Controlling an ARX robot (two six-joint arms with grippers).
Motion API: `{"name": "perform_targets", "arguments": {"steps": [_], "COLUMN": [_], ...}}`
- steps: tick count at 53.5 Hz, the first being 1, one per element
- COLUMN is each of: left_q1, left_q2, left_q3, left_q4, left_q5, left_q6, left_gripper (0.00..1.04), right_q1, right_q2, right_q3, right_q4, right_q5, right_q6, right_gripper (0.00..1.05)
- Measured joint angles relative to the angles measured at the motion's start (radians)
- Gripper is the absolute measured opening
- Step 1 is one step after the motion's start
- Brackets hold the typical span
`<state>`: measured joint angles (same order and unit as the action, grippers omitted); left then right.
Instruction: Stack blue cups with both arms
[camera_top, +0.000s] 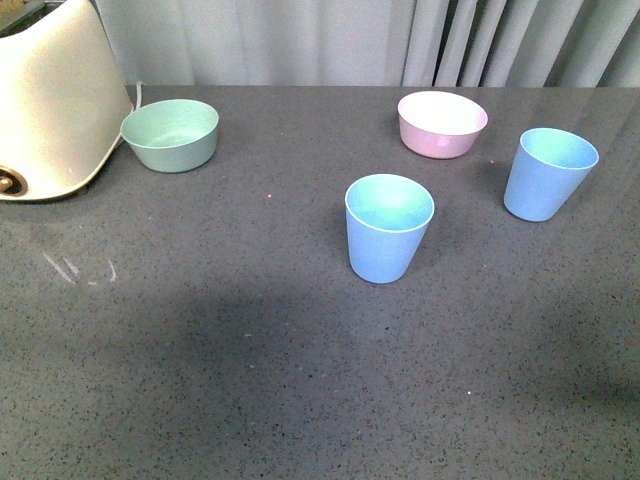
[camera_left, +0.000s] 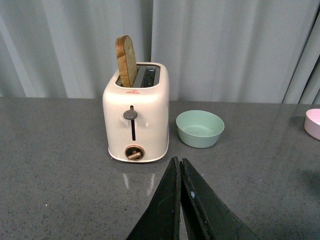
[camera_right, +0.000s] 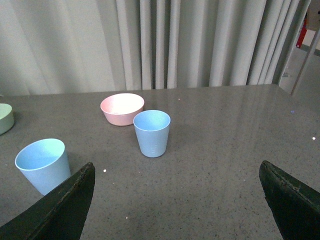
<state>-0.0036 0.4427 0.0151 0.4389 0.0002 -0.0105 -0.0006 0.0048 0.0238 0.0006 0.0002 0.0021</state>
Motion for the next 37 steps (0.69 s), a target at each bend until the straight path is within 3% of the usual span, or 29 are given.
{"name": "perform_targets", "arguments": {"steps": [37], "left_q1": [0.000], "left_q2": [-0.256], "left_q3": [0.000], "left_q4": [-0.251], "left_q5": [0.000], "left_q6": [0.000], "left_gripper": [0.02], "right_q1": [0.000], "right_q2": [0.000], "right_q3": [0.000], "right_q4": [0.000], "right_q5": [0.000], "right_q6": [0.000], "right_gripper": [0.96]}}
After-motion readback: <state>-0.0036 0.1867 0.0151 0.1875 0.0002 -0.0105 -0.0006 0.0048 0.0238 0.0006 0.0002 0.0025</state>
